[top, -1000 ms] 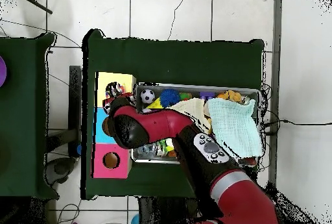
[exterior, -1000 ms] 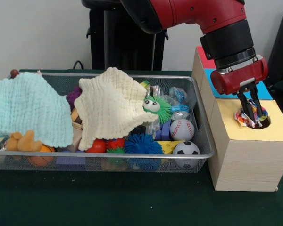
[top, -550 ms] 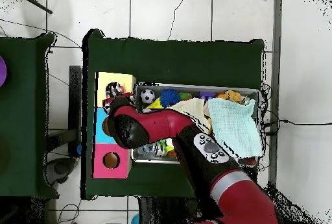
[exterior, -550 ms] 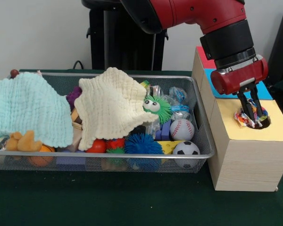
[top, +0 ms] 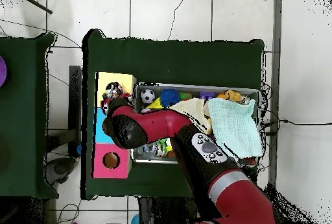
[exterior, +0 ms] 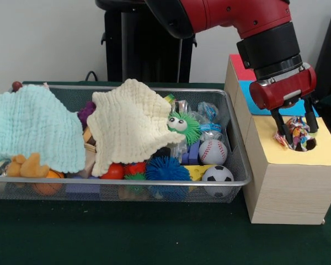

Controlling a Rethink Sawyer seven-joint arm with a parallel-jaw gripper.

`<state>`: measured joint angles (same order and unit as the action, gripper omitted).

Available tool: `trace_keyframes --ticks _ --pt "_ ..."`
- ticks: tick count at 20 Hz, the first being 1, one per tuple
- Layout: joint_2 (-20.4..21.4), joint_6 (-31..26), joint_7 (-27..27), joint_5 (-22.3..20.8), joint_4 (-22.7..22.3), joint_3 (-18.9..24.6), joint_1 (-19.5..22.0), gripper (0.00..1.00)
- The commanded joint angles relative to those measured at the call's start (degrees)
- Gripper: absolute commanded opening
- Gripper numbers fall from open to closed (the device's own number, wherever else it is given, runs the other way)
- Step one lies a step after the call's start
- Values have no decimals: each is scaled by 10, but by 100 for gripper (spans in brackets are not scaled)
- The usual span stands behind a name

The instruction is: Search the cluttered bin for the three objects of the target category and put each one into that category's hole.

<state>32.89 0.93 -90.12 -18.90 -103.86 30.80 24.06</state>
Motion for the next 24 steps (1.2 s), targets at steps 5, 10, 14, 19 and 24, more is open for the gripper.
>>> trace_keyframes --ticks 5,10,14,19,24 --pt "-26 -117 1 -26 4 5 -2 100" --pt "-12 -113 -13 -15 9 -6 -12 100" --pt "-4 -112 -13 -15 11 -3 -5 100" --pt "2 -106 -30 -5 17 -15 -27 100" --pt "-3 -100 -32 -7 25 -35 -41 100"
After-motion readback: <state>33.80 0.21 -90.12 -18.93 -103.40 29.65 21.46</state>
